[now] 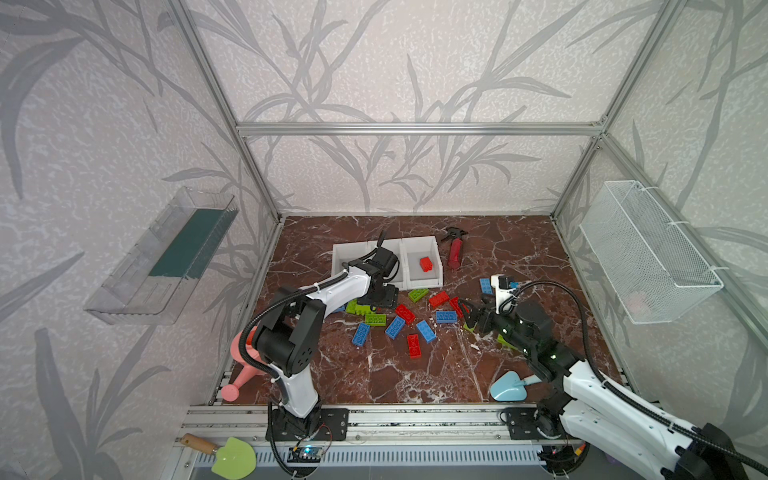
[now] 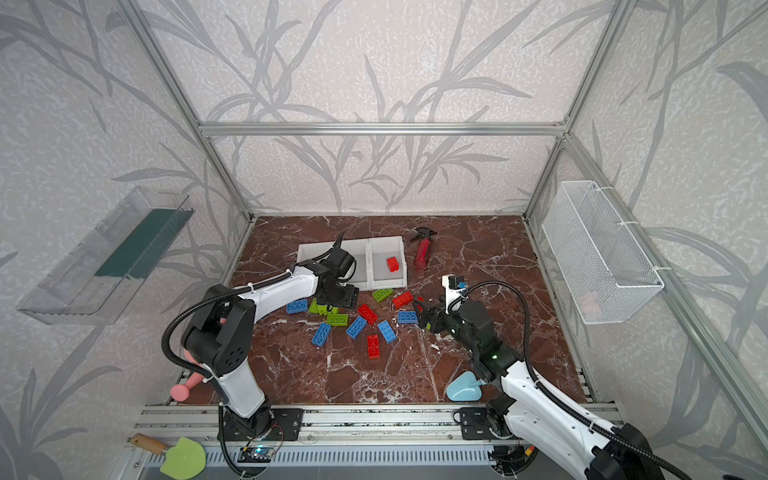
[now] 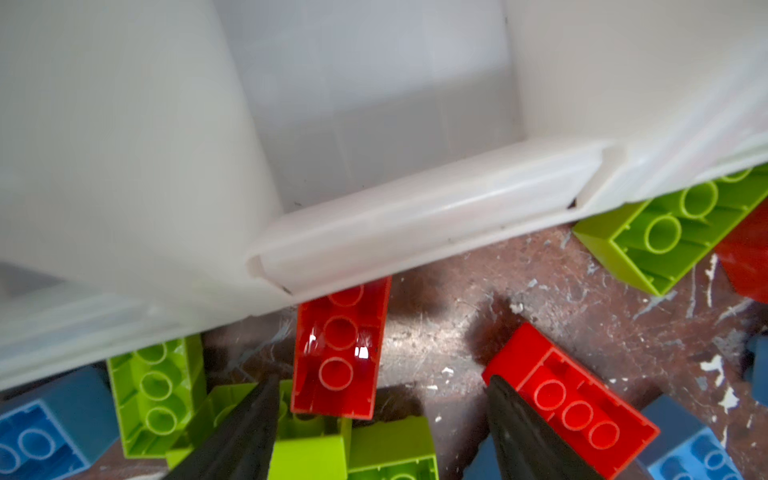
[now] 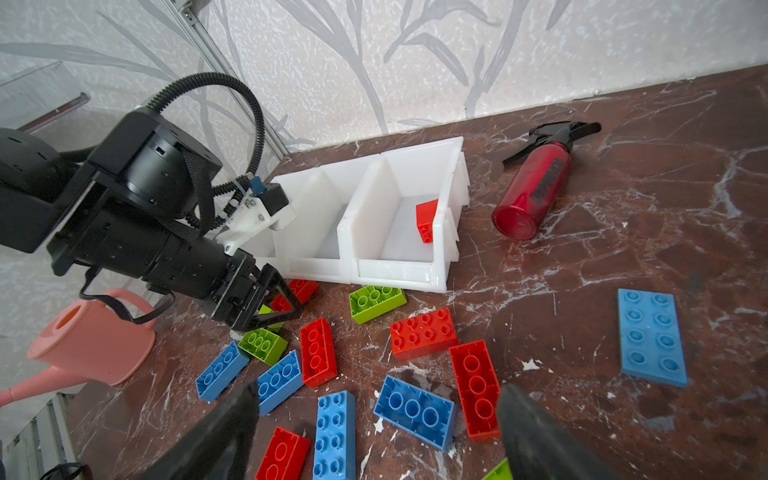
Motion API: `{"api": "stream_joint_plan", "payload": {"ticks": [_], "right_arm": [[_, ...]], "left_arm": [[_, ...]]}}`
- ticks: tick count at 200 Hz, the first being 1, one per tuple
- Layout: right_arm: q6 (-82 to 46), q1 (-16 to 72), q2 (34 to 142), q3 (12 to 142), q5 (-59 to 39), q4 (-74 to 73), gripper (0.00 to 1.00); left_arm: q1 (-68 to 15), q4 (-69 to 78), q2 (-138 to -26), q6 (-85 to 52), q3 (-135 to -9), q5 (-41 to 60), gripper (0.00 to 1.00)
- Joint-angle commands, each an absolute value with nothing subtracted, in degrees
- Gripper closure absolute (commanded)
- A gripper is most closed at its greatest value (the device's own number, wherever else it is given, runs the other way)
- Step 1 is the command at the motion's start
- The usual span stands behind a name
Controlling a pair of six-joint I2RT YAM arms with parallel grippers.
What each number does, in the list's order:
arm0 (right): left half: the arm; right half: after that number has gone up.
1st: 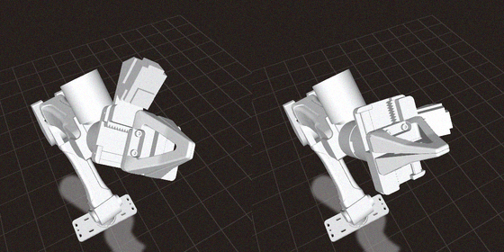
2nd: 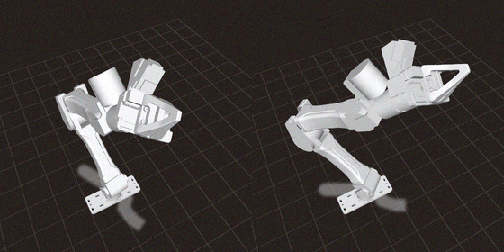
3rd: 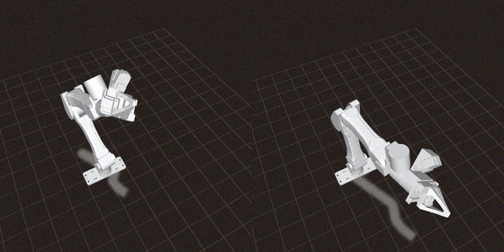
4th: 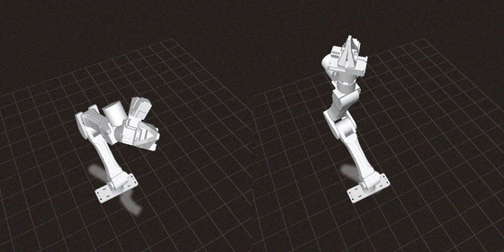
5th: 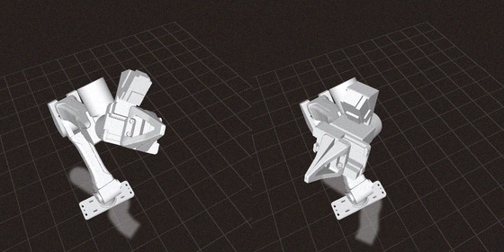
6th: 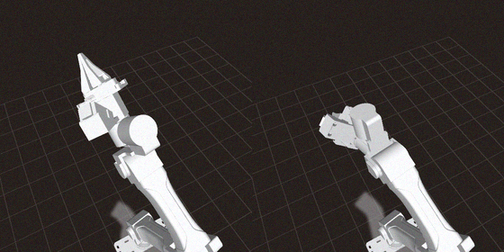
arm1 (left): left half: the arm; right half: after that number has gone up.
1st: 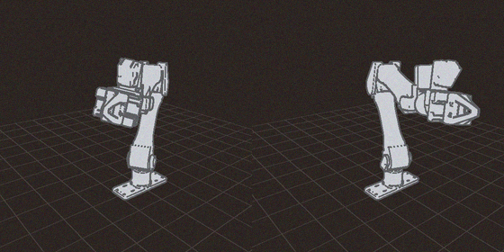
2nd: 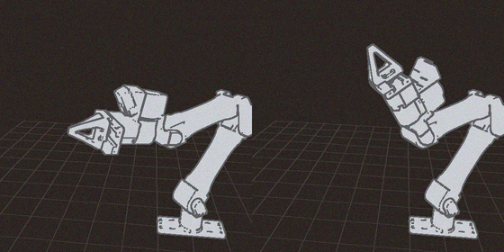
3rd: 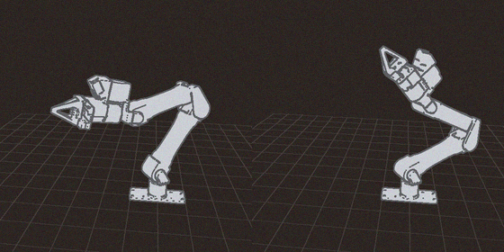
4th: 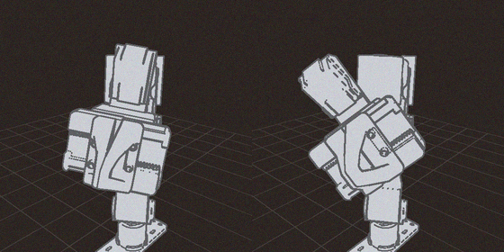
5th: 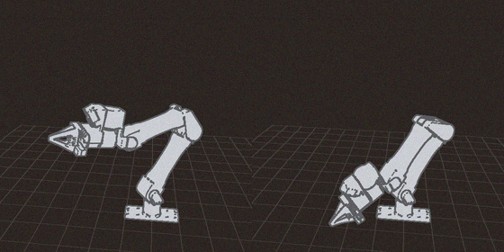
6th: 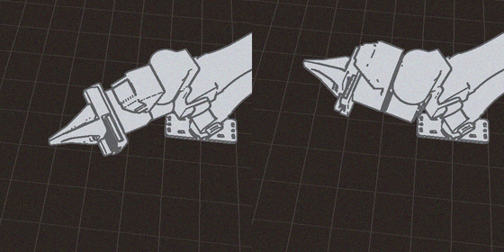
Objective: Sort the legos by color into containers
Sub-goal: 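Grasp a red 2x4 brick with the left gripper while the right arm withdraws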
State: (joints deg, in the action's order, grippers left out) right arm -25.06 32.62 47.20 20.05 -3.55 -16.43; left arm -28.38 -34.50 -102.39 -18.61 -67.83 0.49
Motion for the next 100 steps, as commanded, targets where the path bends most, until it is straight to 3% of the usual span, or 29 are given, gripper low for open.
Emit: {"api": "stream_joint_plan", "payload": {"ticks": [1,55,100], "right_arm": [[-25.4,32.78,47.41,19.34,-3.96,-18.96,0.1],[-25.94,32.76,49.52,19.25,-4.79,-20.37,0.11],[-25.84,32.76,50.03,19.24,-4.85,-20.74,0.11]], "left_arm": [[-28.53,-33.01,-103.78,-17.17,-70.19,-1.23,0.22],[-28.55,-31.51,-107.98,-16.79,-71.32,-1.66,0.28],[-28.56,-29.94,-107.97,-17.14,-70.04,-1.45,0.42]]}}
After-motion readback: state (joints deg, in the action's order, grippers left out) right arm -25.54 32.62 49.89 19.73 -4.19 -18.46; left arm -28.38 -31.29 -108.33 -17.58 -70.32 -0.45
